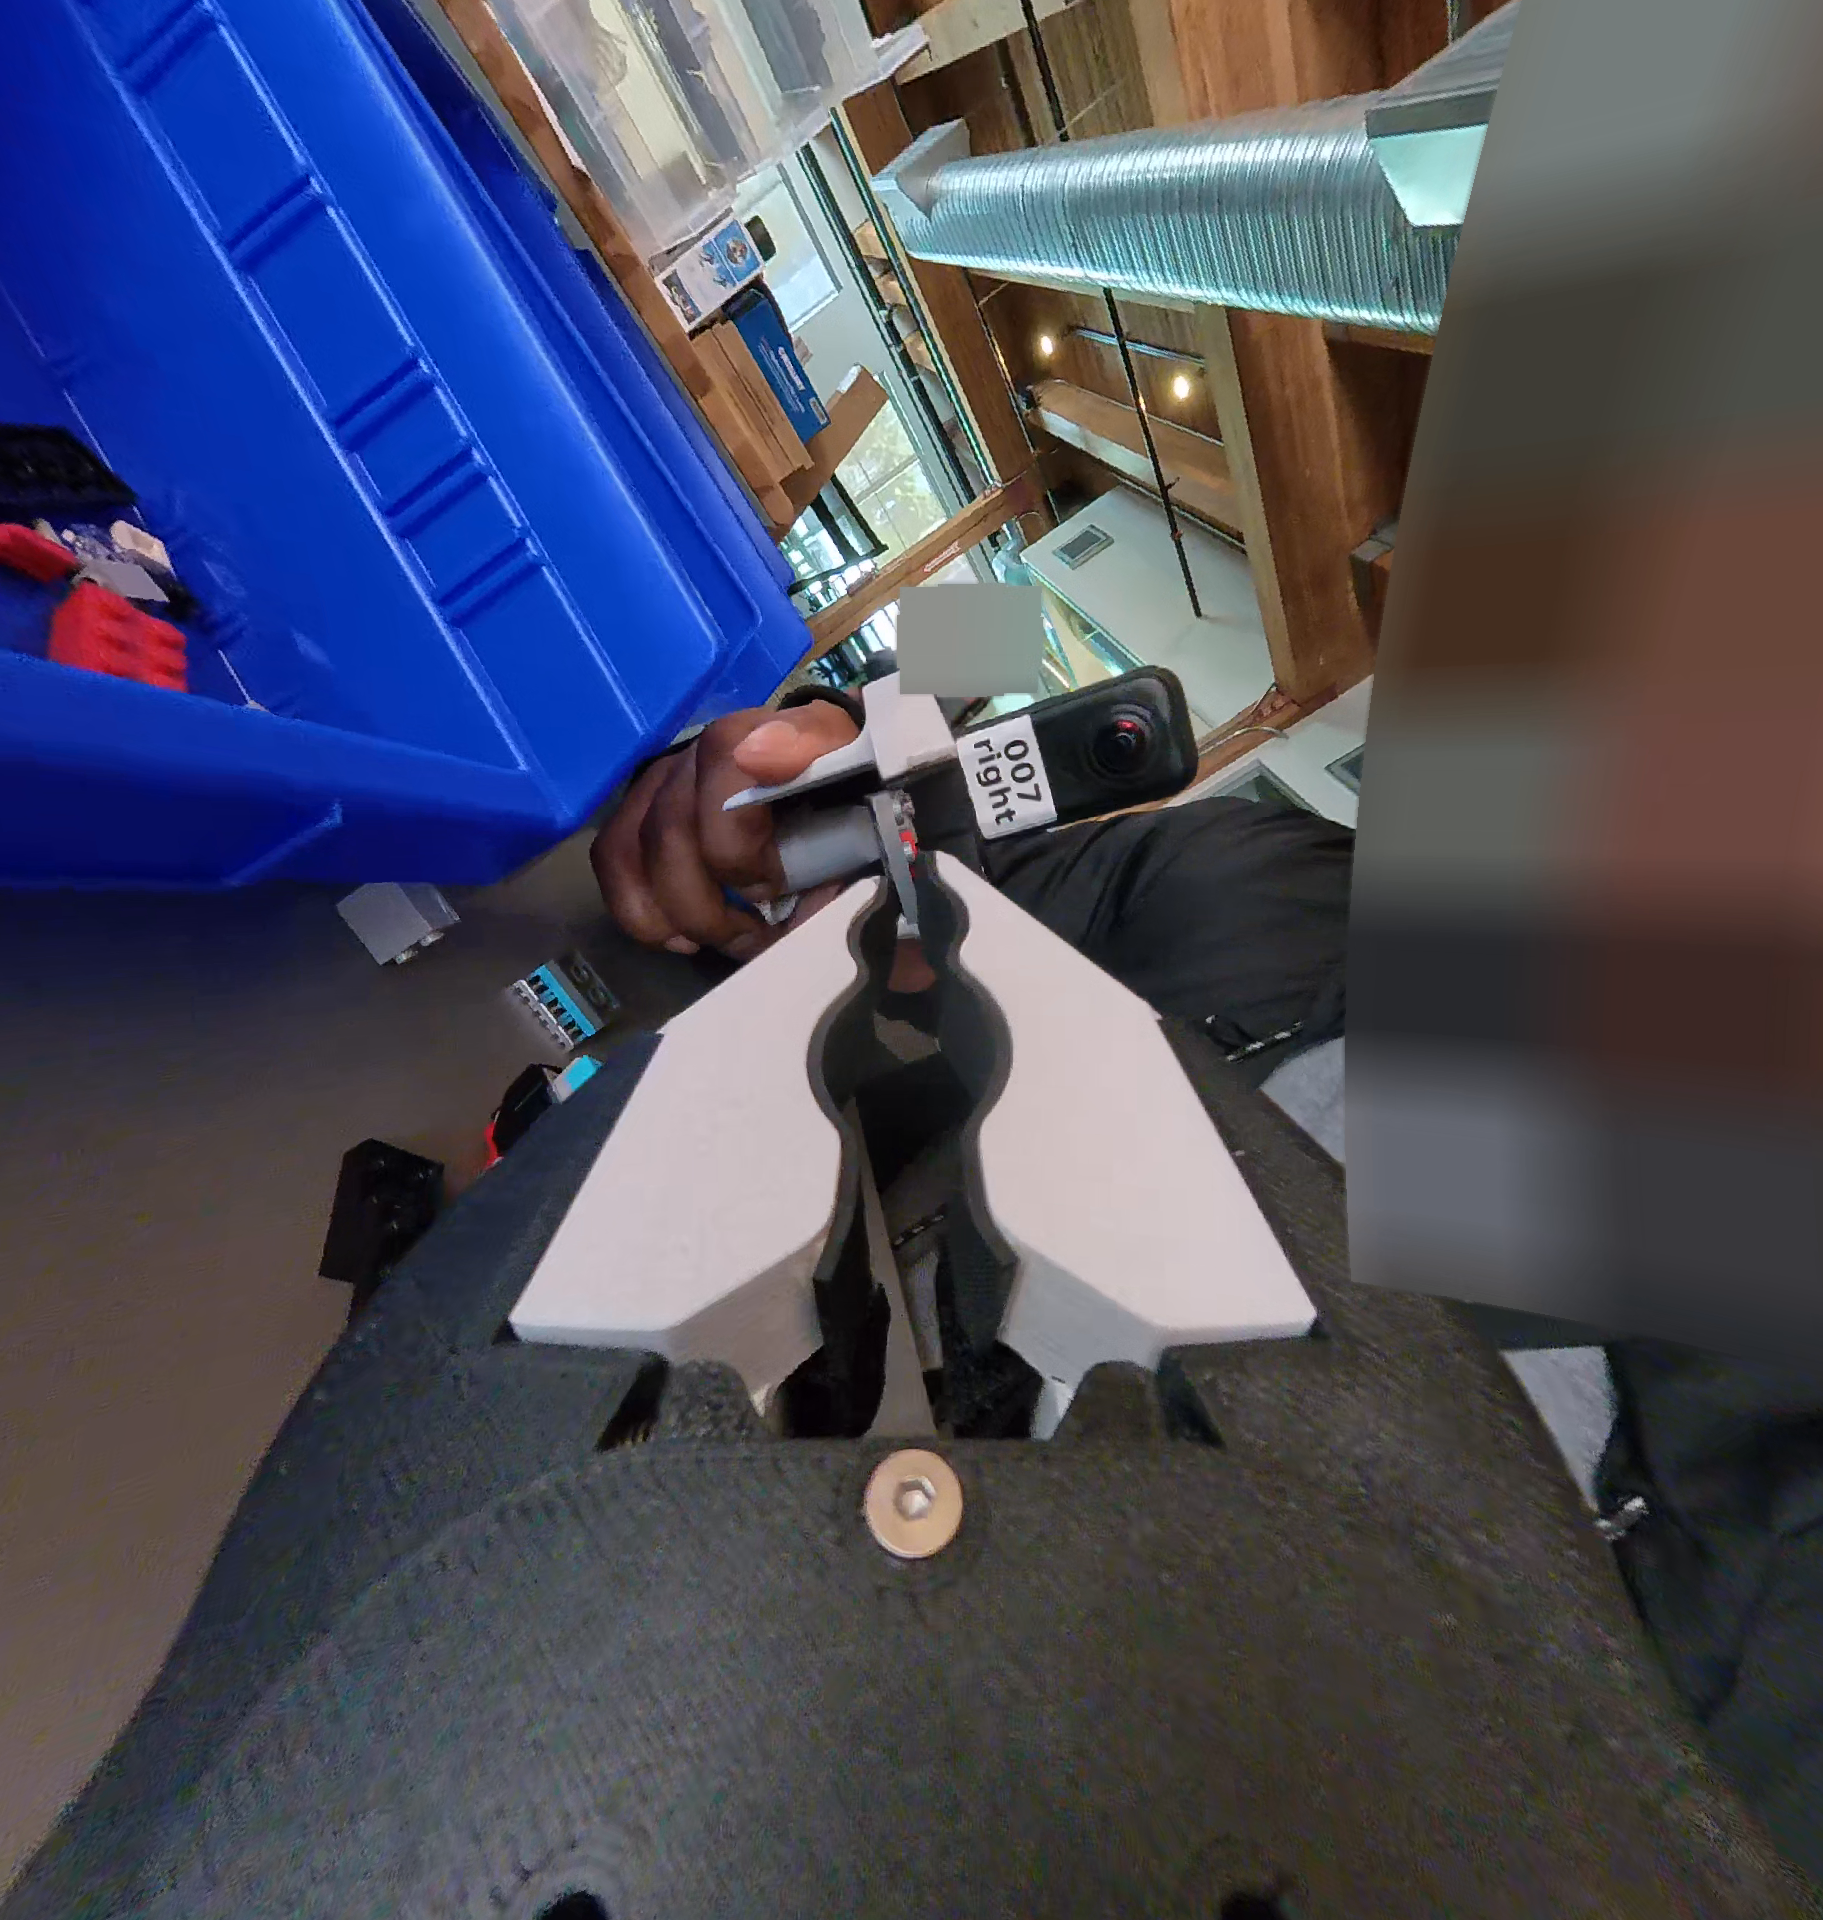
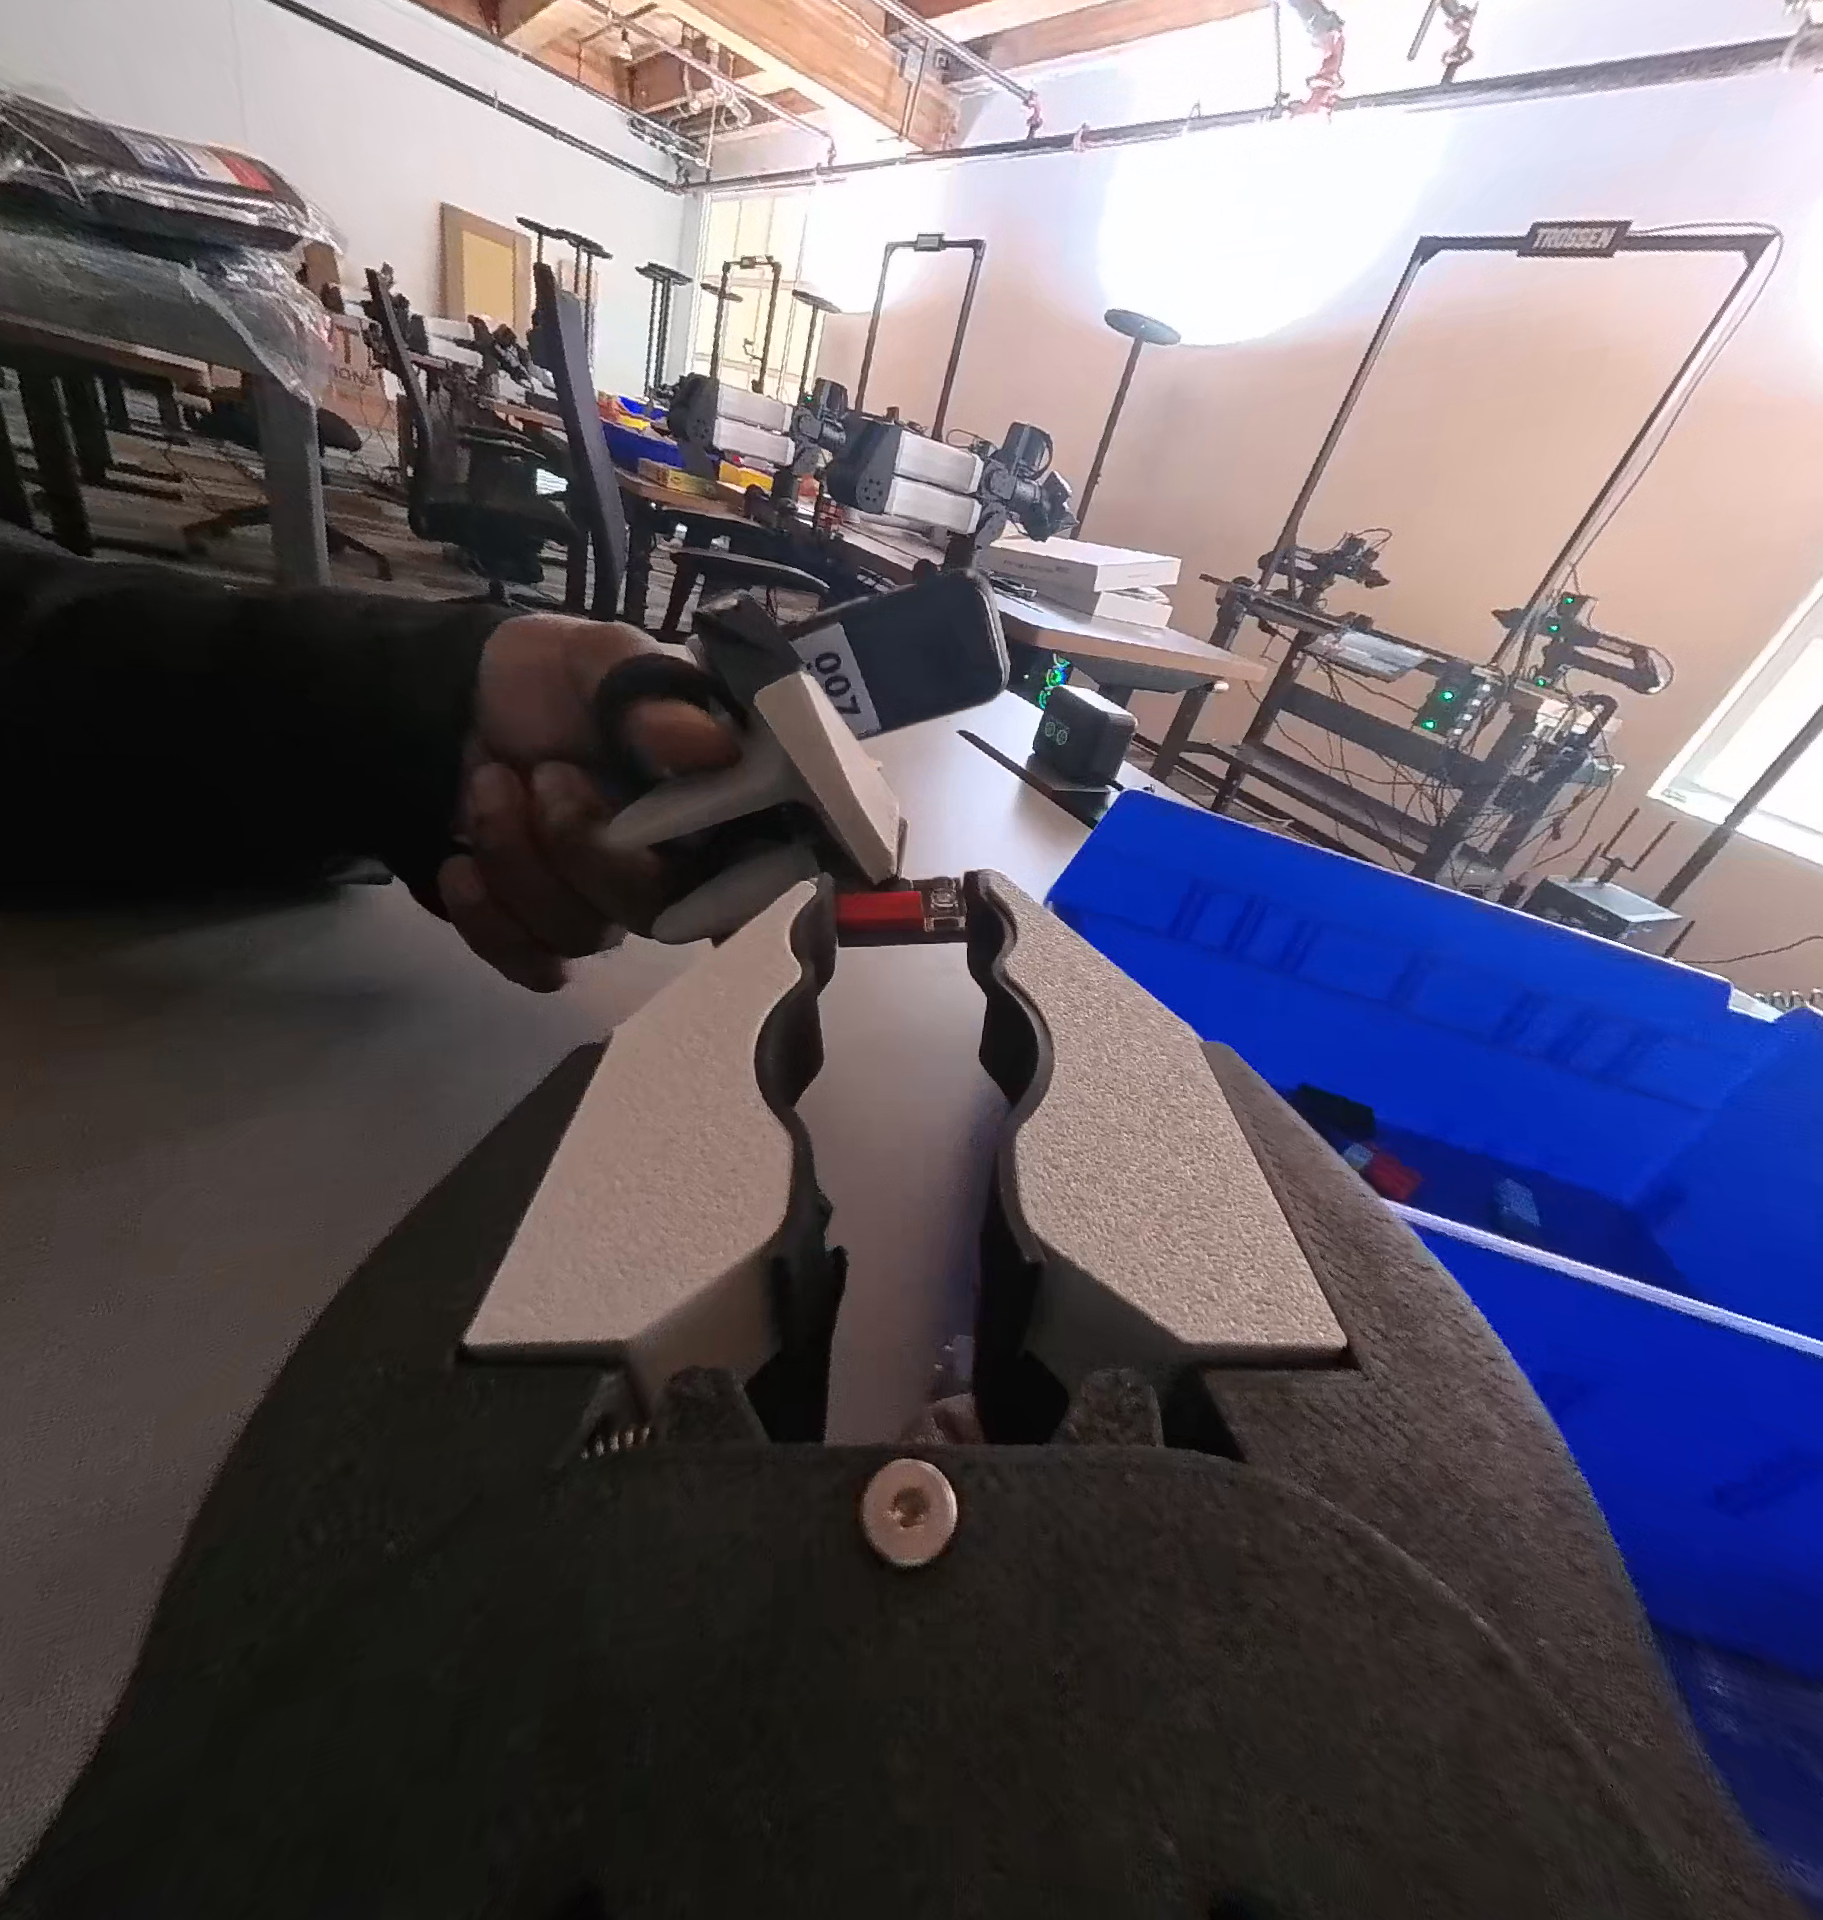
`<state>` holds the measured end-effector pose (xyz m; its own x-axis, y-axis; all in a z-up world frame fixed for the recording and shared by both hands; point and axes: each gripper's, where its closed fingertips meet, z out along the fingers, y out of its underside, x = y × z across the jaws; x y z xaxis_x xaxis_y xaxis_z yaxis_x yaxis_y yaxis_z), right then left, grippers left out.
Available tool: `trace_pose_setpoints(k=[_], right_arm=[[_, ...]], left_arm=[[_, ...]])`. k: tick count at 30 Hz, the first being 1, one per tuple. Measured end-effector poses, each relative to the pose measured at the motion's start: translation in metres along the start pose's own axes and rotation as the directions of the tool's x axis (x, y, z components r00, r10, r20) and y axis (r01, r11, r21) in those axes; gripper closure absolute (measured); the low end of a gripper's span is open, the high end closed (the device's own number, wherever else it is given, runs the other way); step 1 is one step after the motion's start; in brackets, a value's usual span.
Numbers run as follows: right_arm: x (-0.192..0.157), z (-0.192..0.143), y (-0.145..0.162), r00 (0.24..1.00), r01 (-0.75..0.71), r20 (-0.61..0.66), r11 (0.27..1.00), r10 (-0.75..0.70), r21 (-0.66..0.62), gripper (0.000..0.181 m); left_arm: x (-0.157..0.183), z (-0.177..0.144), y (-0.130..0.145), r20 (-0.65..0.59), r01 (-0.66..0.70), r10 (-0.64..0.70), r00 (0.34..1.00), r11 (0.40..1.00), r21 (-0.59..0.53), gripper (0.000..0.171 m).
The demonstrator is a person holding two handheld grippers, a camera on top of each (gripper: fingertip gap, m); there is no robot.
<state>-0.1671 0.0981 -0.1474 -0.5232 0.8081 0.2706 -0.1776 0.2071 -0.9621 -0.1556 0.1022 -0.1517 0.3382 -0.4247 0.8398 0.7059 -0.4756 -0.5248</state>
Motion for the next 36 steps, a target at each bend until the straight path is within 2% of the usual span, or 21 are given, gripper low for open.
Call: trace_pose_setpoints(k=[6,14,21,27,36], right_arm=[[0.0005,0.0000,-0.0001,1.000,0.022,-0.019,1.000,-0.022,-0.003,0.155],[-0.0006,-0.0007,-0.0022,0.995,0.089,-0.043,0.996,-0.089,-0.008,0.155],[-0.0044,0.0003,-0.0009,0.990,0.134,-0.038,0.991,-0.134,-0.018,0.155],[-0.0078,0.0007,-0.0009,0.989,0.144,-0.023,0.990,-0.144,-0.013,0.155],[-0.0089,0.0010,-0.0014,0.989,0.148,-0.017,0.989,-0.148,-0.005,0.154]], left_arm=[[-0.0021,-0.0001,-0.0004,0.013,0.018,-0.018,1.000,1.000,0.007,0.163],[-0.0015,-0.0003,-0.0048,0.017,0.021,-0.021,1.000,1.000,0.017,0.129],[0.0004,-0.0045,-0.0083,0.025,0.011,-0.012,1.000,0.999,0.030,0.155],[0.0001,-0.0008,-0.0013,0.019,0.027,-0.027,0.999,1.000,-0.006,0.158],[0.0023,-0.0006,-0.0014,0.004,0.024,-0.024,1.000,1.000,-0.002,0.166]])
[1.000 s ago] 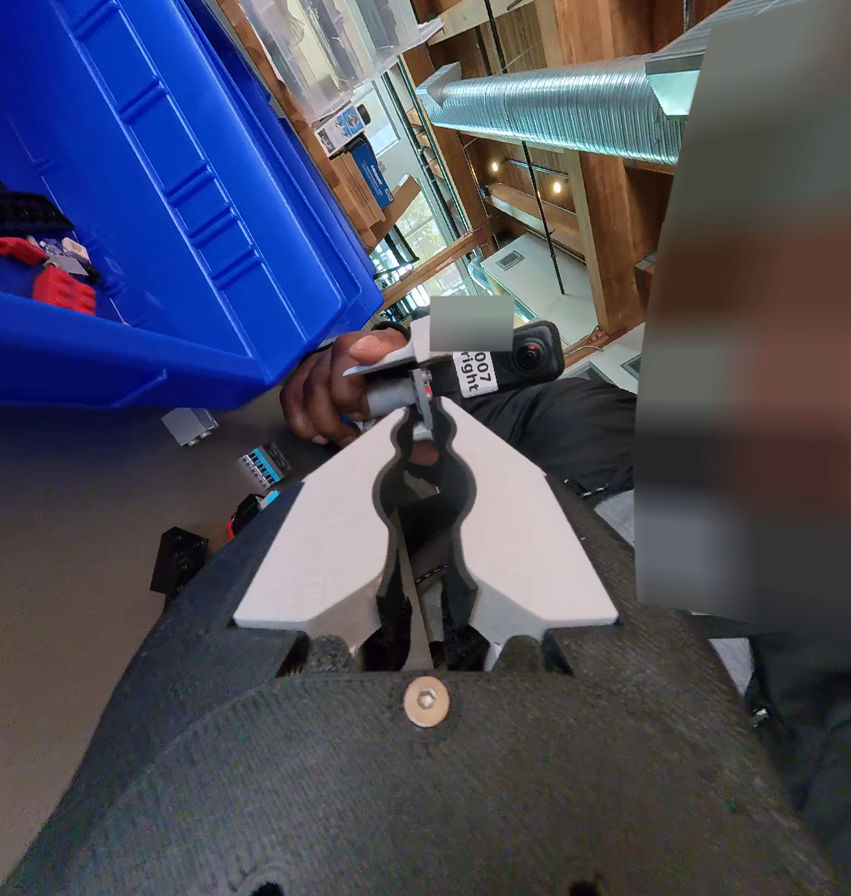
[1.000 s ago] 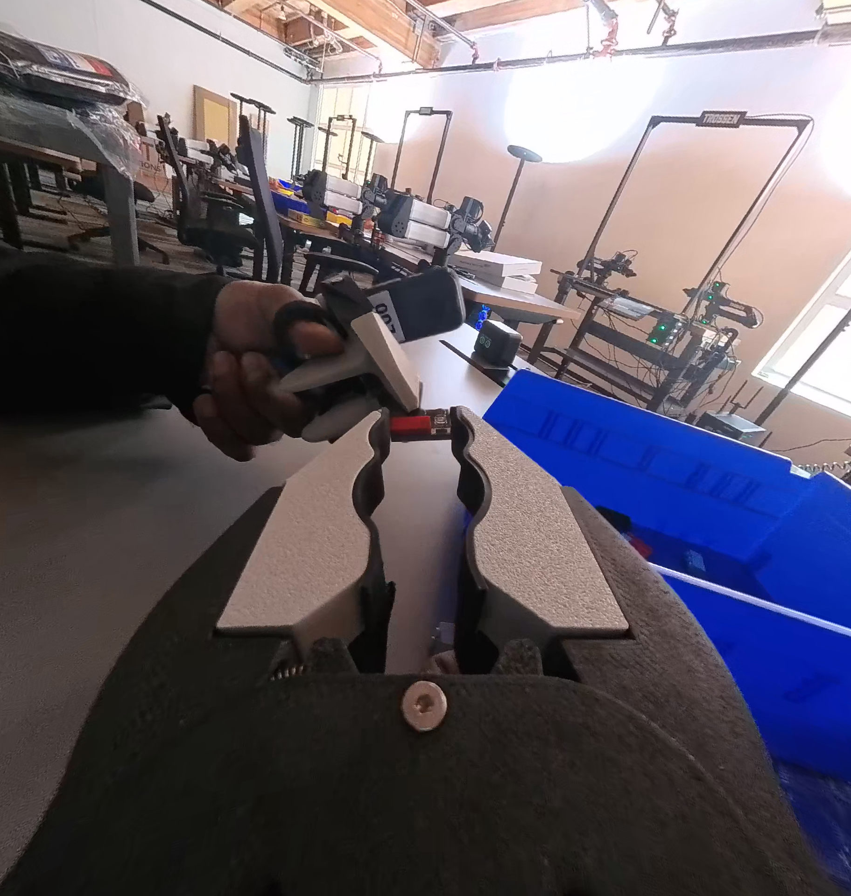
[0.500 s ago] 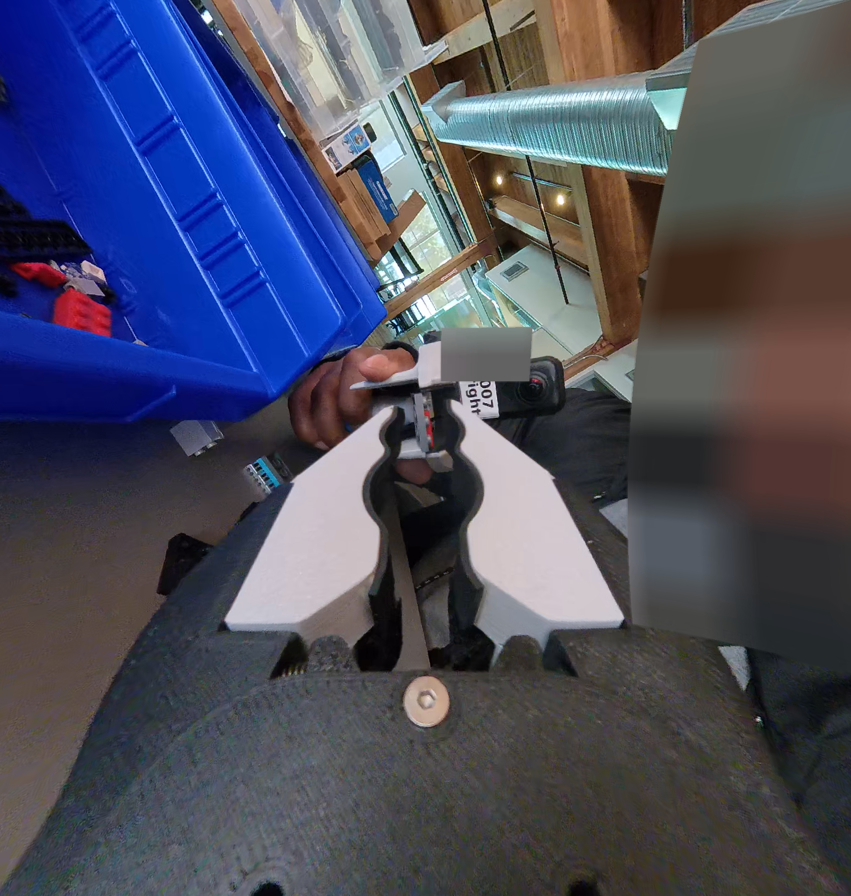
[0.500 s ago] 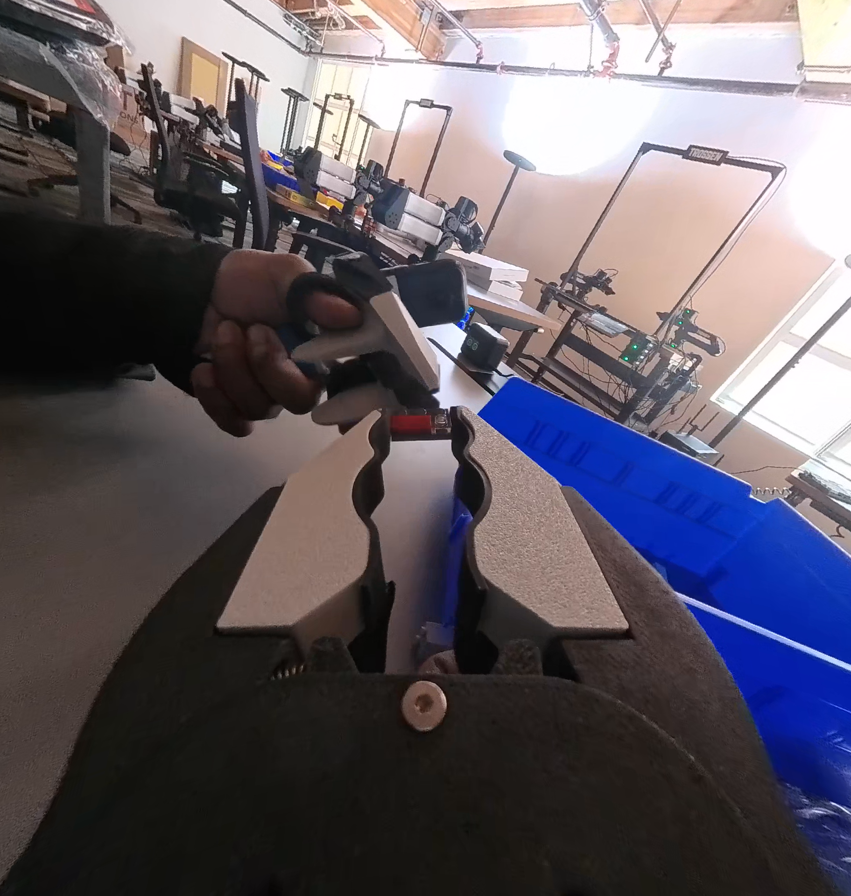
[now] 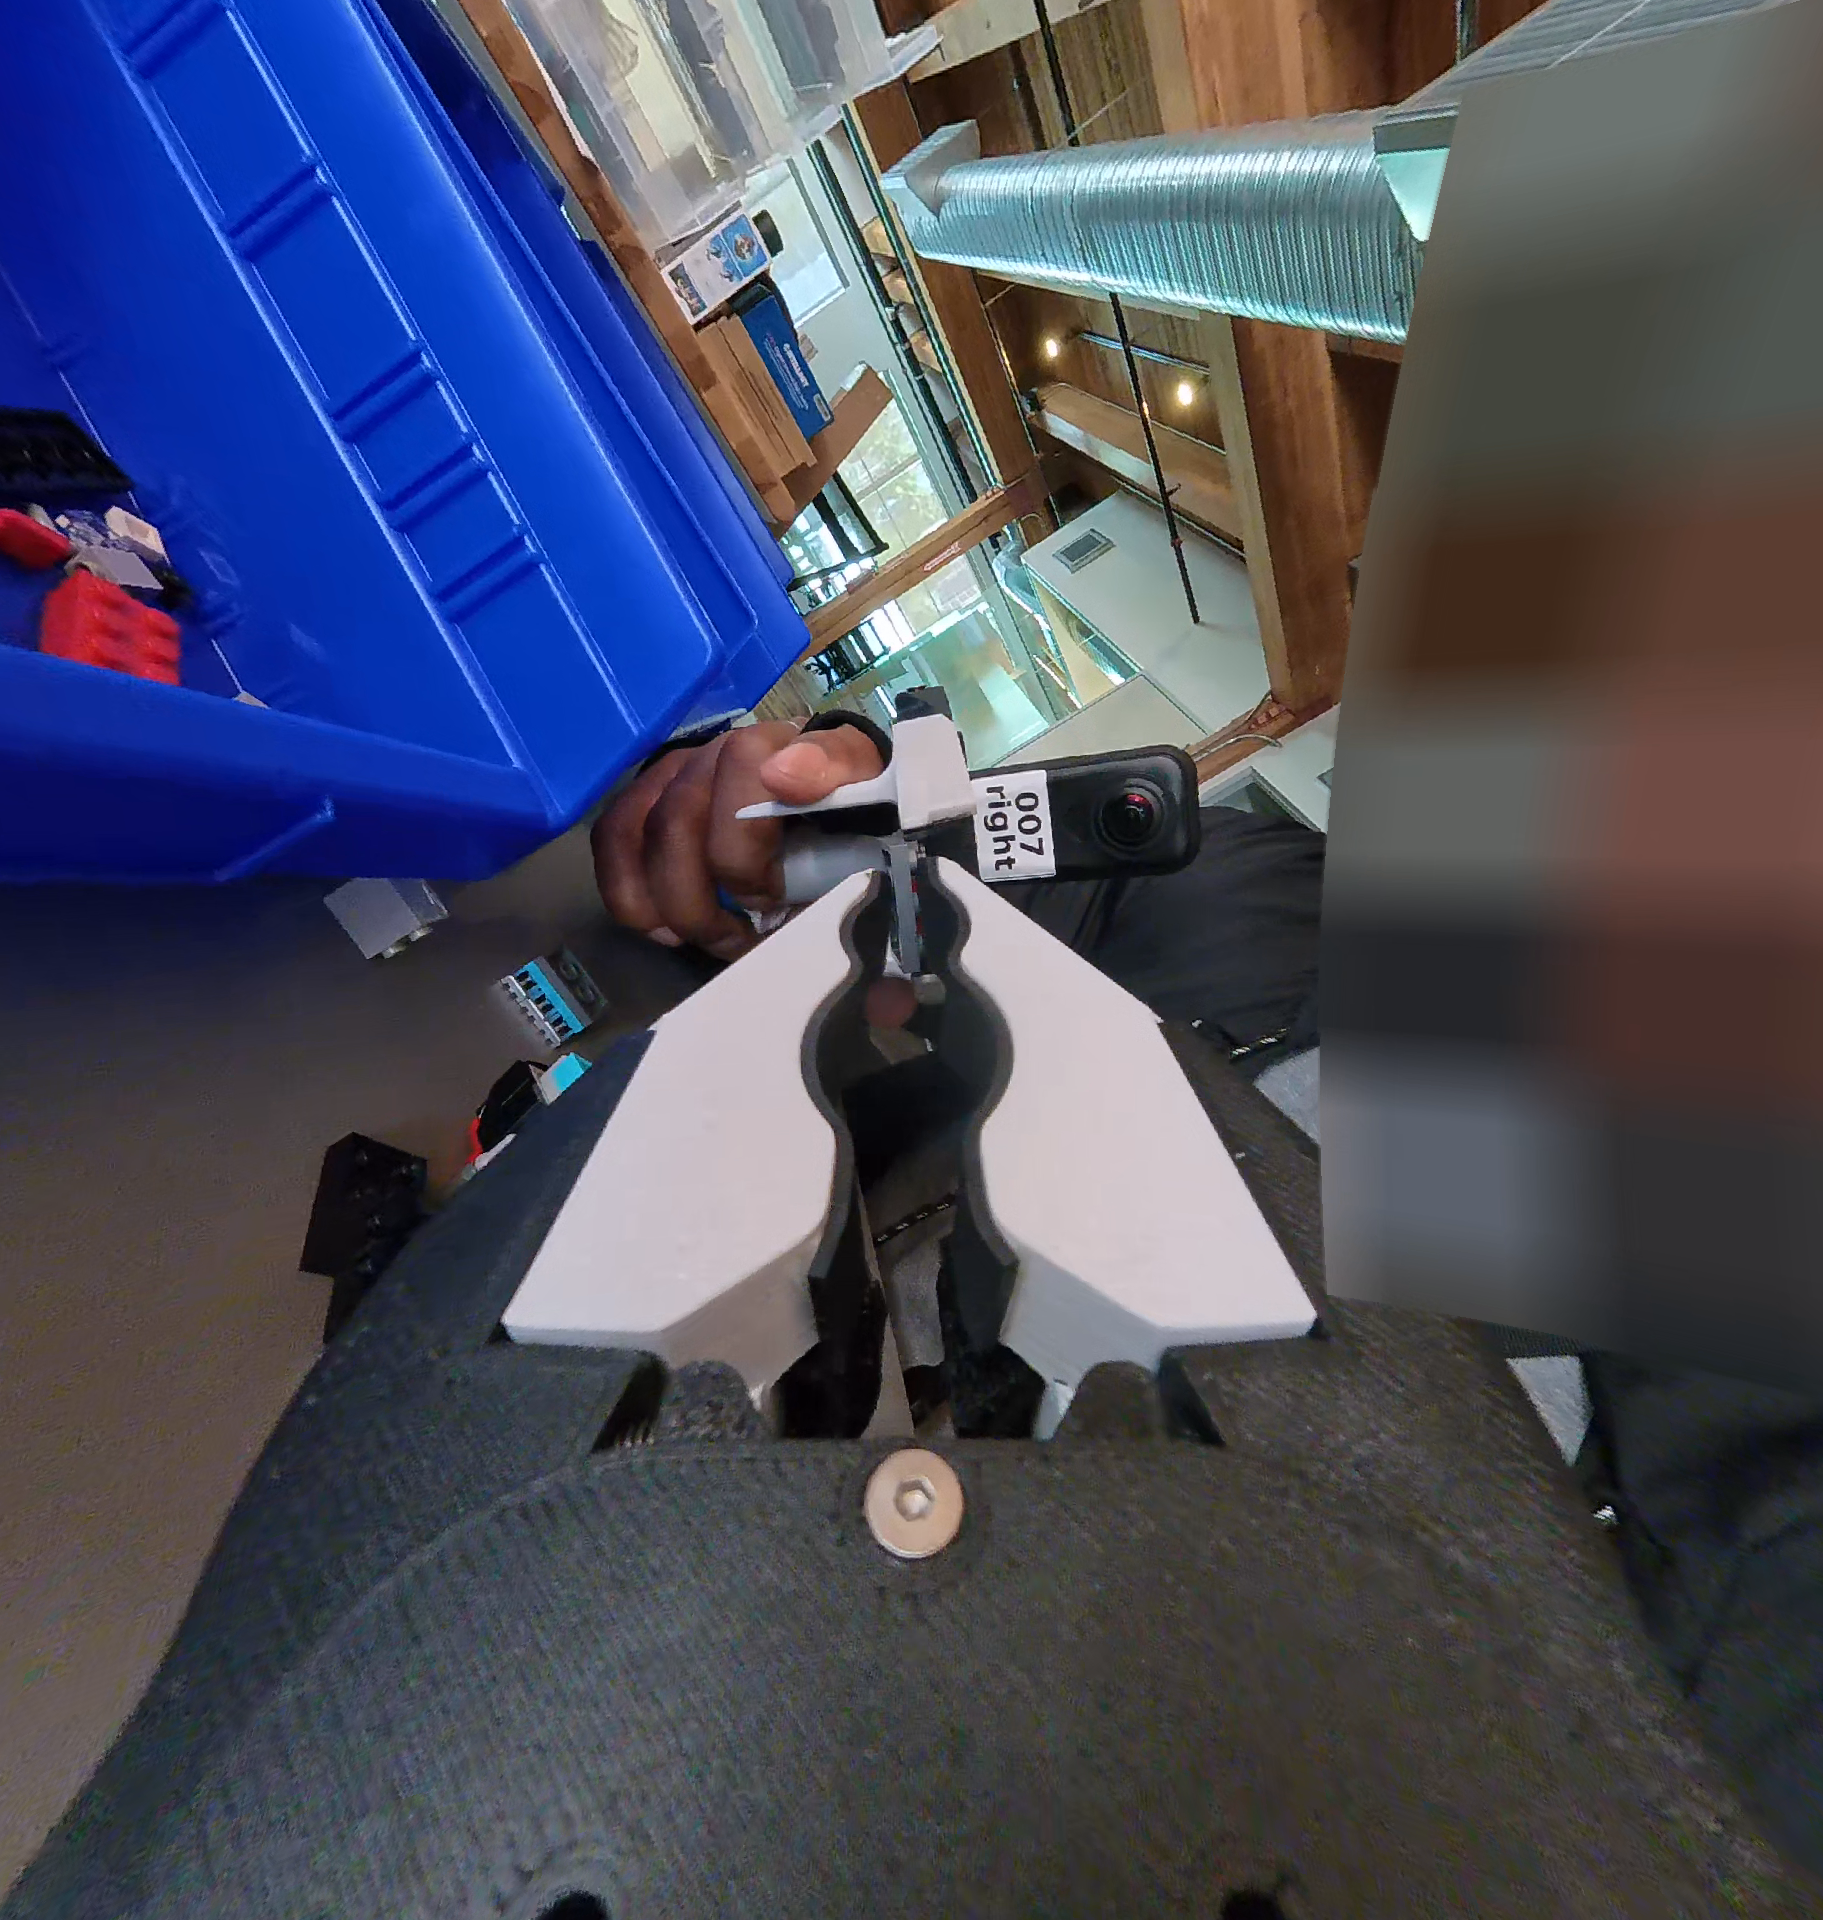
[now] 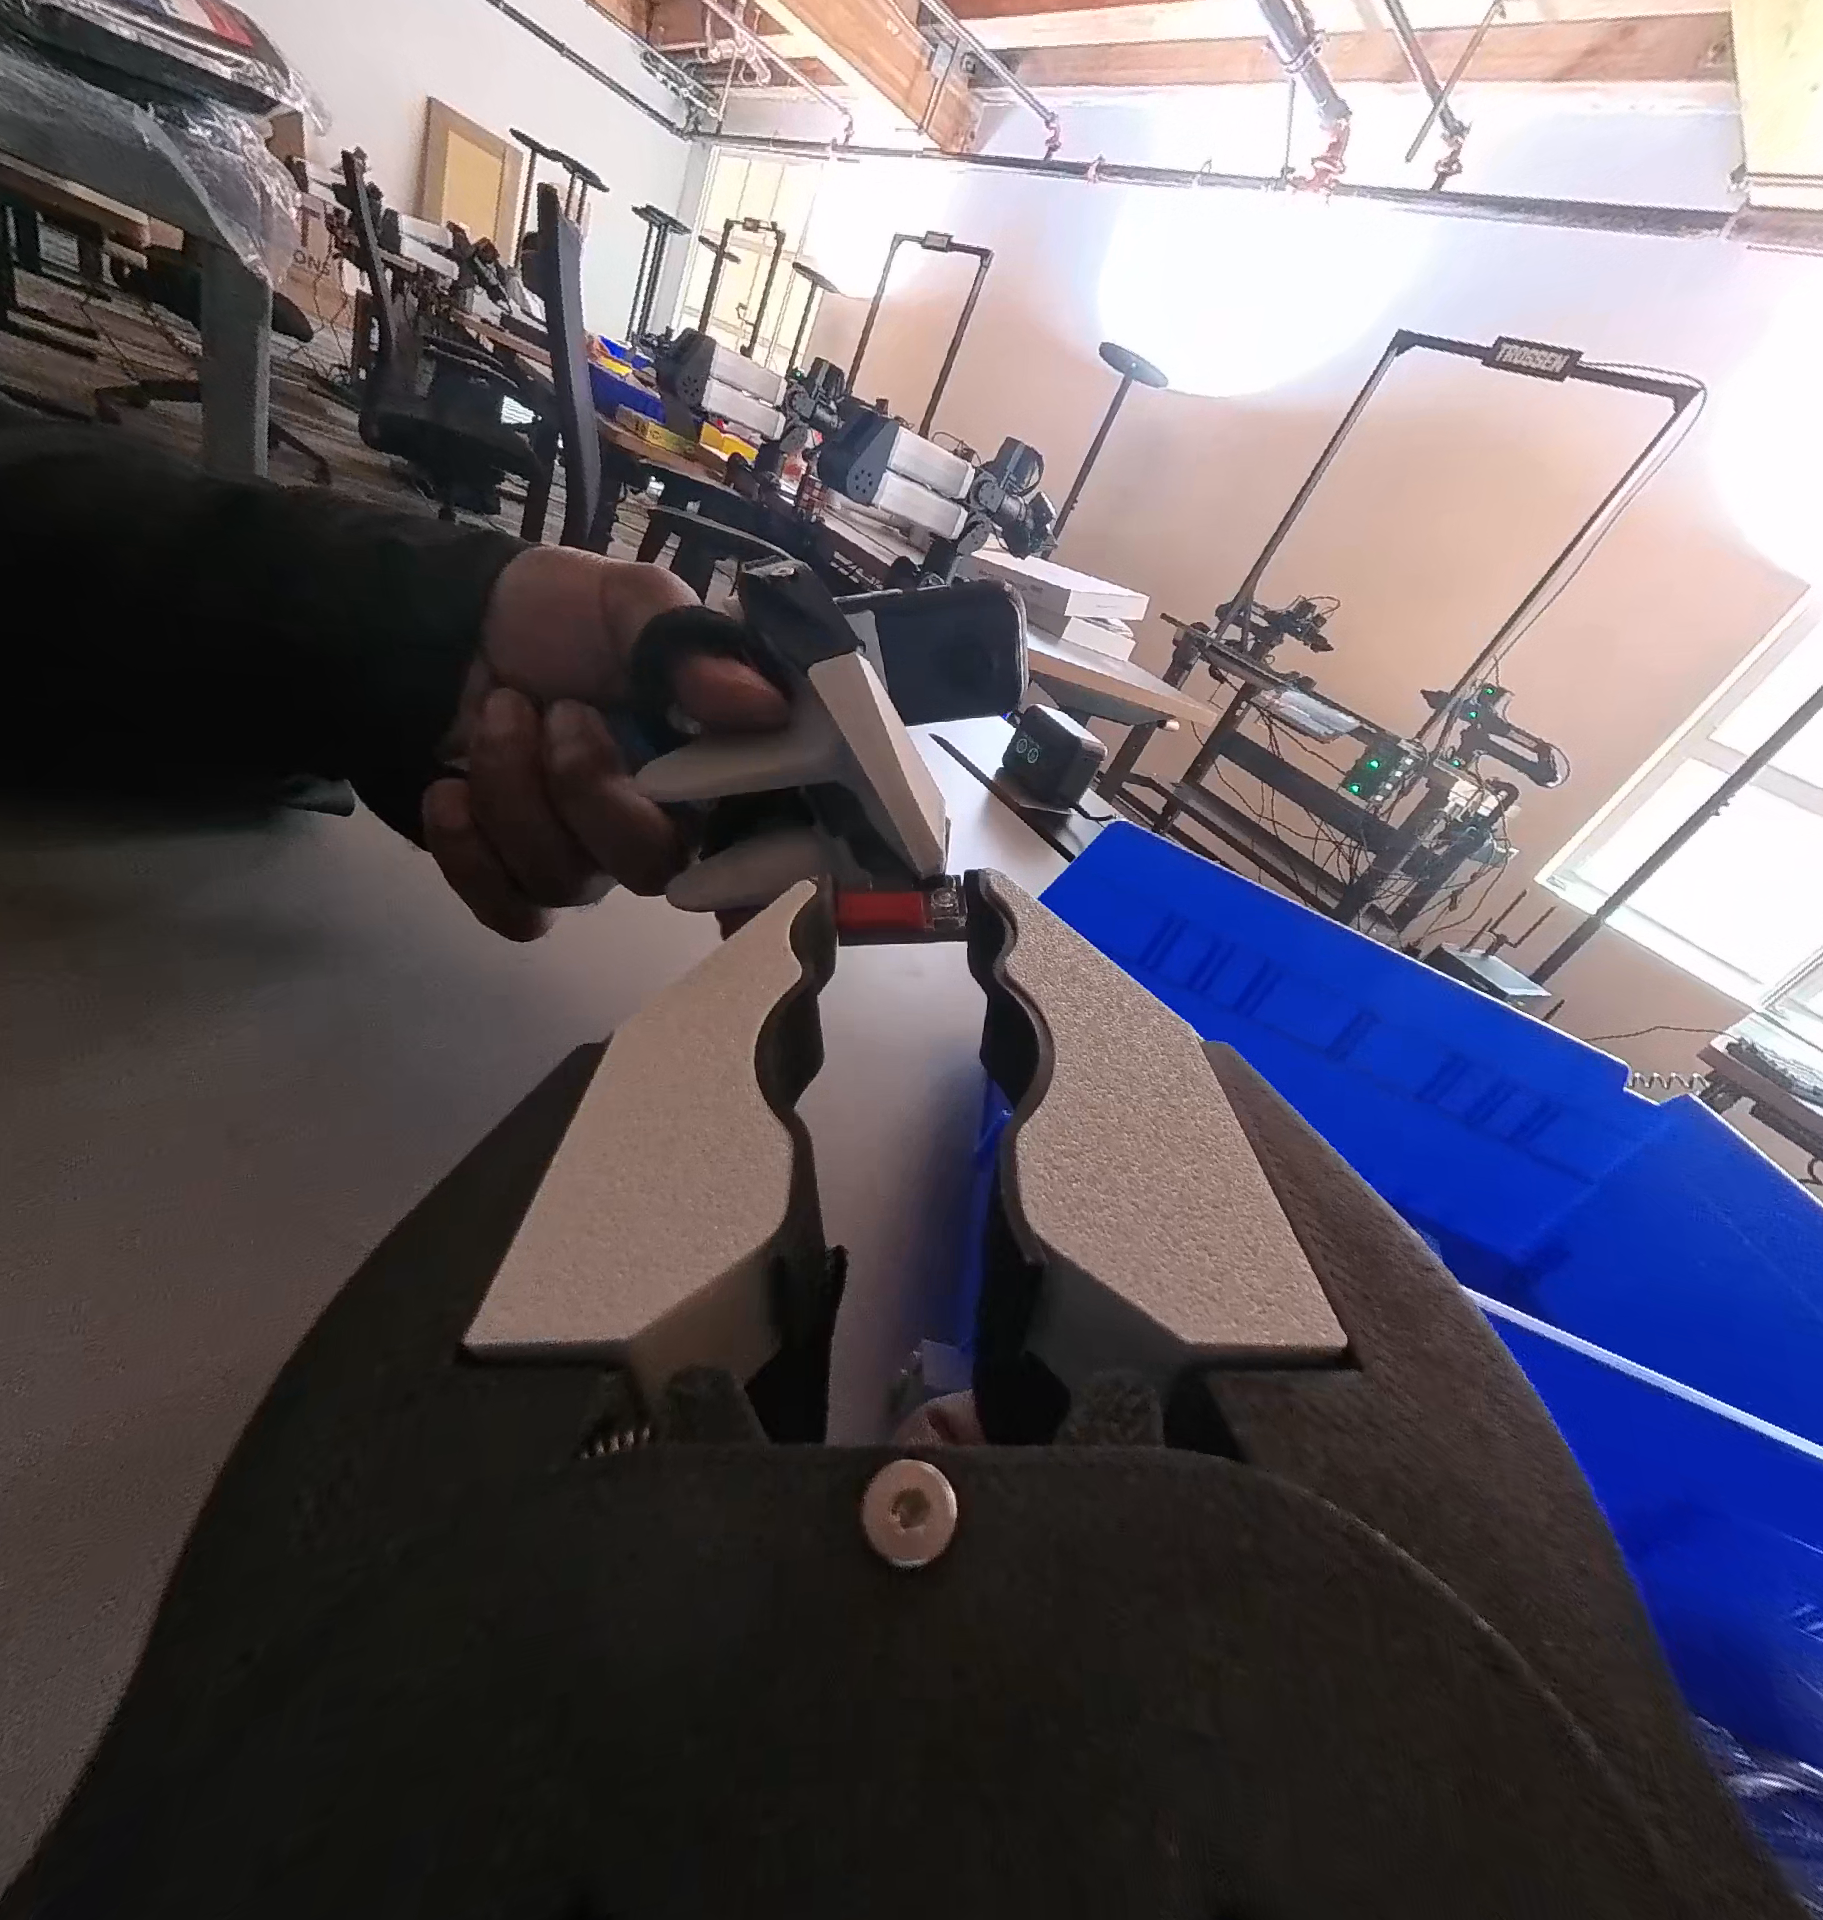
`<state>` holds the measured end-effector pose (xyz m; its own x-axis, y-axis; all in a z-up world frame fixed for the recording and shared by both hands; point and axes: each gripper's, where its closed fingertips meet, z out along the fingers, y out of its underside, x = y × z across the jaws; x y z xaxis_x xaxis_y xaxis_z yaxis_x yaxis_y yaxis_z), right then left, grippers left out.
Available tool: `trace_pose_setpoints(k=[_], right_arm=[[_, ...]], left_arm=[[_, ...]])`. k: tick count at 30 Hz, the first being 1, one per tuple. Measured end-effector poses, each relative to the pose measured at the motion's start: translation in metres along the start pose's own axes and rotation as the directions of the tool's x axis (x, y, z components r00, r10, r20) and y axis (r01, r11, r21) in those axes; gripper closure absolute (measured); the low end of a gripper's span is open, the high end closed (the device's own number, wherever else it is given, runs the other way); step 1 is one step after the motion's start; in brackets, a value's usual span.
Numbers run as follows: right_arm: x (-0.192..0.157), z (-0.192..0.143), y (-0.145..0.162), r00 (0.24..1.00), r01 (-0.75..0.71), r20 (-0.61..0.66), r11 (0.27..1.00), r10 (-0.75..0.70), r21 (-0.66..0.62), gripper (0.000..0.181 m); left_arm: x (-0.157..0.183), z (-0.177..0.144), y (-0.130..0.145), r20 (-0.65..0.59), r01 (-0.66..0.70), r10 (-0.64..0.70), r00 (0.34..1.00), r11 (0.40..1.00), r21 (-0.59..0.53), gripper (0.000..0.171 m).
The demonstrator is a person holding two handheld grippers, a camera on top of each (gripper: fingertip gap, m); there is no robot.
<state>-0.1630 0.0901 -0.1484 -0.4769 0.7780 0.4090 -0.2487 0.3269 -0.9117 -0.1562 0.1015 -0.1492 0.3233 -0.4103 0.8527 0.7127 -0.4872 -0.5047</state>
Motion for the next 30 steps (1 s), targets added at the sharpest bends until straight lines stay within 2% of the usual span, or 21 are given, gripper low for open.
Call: trace_pose_setpoints(k=[12,15,17,19,22,25,30], right_arm=[[0.000,0.001,0.001,1.000,-0.026,0.010,1.000,0.026,0.000,0.154],[0.001,0.001,0.000,0.998,-0.056,0.001,0.998,0.056,0.004,0.154],[0.003,0.001,0.000,0.996,-0.088,-0.007,0.996,0.088,0.005,0.154],[0.005,0.000,-0.002,0.990,-0.139,-0.014,0.990,0.139,0.015,0.152],[0.012,-0.001,-0.002,0.973,-0.228,-0.038,0.973,0.228,0.023,0.151],[0.017,-0.001,0.003,0.953,-0.300,-0.052,0.954,0.300,0.009,0.151],[0.018,-0.001,0.004,0.936,-0.348,-0.046,0.938,0.348,0.010,0.153]], left_arm=[[-0.001,0.001,0.000,0.007,-0.019,0.019,1.000,1.000,0.003,0.166],[-0.001,0.001,-0.001,0.041,-0.091,0.091,0.995,0.996,0.002,0.167],[-0.002,0.002,-0.002,0.109,-0.225,0.226,0.968,0.974,-0.026,0.167],[-0.002,0.000,-0.005,0.196,-0.407,0.415,0.888,0.910,-0.080,0.167],[-0.004,-0.005,-0.013,0.314,-0.633,0.655,0.687,0.752,-0.182,0.167],[0.005,-0.002,-0.017,0.329,-0.741,0.753,0.570,0.644,-0.189,0.166],[0.005,0.000,-0.022,0.384,-0.826,0.824,0.417,0.520,-0.217,0.166]])
